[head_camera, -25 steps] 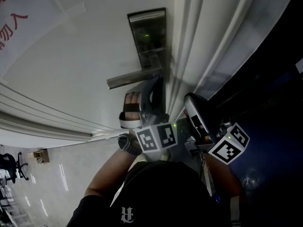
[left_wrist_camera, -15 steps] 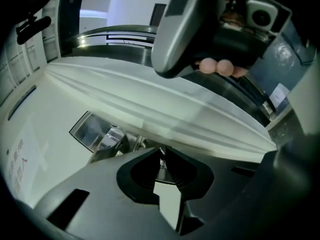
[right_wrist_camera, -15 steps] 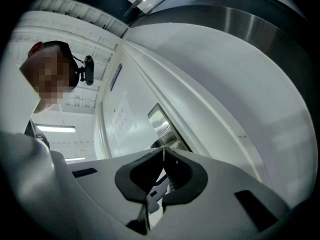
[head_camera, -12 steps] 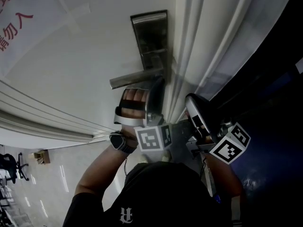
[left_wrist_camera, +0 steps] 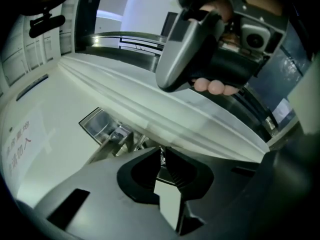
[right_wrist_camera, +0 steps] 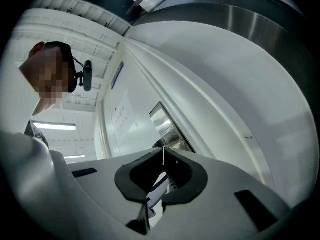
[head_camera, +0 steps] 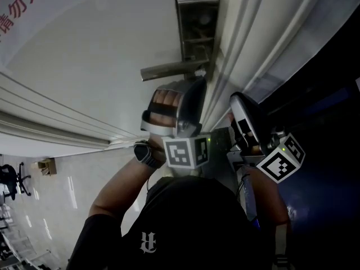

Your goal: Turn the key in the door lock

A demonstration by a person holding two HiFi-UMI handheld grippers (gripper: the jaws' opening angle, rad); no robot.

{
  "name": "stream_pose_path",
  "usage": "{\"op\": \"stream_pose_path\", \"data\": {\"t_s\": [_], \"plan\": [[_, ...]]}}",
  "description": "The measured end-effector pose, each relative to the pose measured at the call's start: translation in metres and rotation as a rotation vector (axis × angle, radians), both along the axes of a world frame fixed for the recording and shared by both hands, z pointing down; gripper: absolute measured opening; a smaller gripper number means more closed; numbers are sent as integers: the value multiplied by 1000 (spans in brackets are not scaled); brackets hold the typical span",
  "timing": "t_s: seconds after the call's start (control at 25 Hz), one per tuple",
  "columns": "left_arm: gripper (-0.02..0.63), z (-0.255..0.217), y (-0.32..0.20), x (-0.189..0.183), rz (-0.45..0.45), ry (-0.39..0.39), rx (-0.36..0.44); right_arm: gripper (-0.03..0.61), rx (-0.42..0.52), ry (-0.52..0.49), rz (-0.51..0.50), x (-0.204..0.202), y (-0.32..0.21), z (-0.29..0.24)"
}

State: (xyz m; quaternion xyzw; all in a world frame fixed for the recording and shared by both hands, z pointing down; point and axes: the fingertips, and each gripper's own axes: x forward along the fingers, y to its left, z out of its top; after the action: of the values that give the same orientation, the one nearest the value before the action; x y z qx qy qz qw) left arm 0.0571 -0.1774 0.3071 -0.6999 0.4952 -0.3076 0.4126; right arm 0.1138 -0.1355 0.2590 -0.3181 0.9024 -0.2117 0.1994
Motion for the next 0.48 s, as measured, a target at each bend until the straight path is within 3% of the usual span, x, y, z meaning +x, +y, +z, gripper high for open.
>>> {"op": "stream_pose_path", "data": {"t_s": [0.12,0.24,0.36,0.48], "plan": [[29,-4,12,-5,31,116,-42,17,10,4,2,-4,3,1],[29,-5,28,-13,60,320,-148,17,0,9,-2,-7,5,3],[29,-9,36,-22,106,624,-292,17,7,9,-5,-9,5,-2],[31,-6,35,-28,174,1015,-537,17,13,7,0,-8,6,-4]]}}
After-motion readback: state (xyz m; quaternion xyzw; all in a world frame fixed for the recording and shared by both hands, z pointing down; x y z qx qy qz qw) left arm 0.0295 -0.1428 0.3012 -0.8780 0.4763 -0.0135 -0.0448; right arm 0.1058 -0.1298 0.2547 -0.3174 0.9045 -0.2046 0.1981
